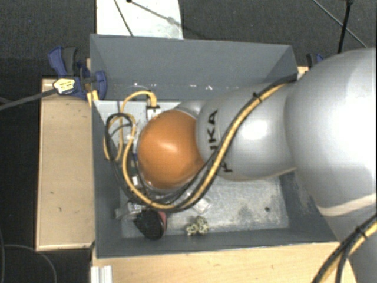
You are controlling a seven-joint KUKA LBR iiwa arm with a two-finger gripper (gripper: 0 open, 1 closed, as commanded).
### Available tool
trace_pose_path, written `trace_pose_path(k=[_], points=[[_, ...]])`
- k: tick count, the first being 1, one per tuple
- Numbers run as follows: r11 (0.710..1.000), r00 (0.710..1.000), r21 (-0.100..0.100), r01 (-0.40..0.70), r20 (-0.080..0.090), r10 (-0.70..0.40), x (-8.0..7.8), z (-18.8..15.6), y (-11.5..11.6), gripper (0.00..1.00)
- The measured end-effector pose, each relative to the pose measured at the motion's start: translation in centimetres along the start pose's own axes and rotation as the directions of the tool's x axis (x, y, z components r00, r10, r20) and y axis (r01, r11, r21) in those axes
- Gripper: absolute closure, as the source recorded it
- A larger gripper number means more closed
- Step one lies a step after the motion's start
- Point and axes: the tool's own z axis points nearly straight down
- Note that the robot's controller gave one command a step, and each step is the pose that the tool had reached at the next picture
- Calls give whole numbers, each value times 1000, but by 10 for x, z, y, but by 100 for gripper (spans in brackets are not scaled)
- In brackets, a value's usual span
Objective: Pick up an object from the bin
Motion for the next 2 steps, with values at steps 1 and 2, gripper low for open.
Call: trace_pose_path(k=[1,2], points=[[1000,1000,2,-8,-1,8,1,-2,-1,100],[1000,1000,6,-19,-4,19,67,-133,5,100]])
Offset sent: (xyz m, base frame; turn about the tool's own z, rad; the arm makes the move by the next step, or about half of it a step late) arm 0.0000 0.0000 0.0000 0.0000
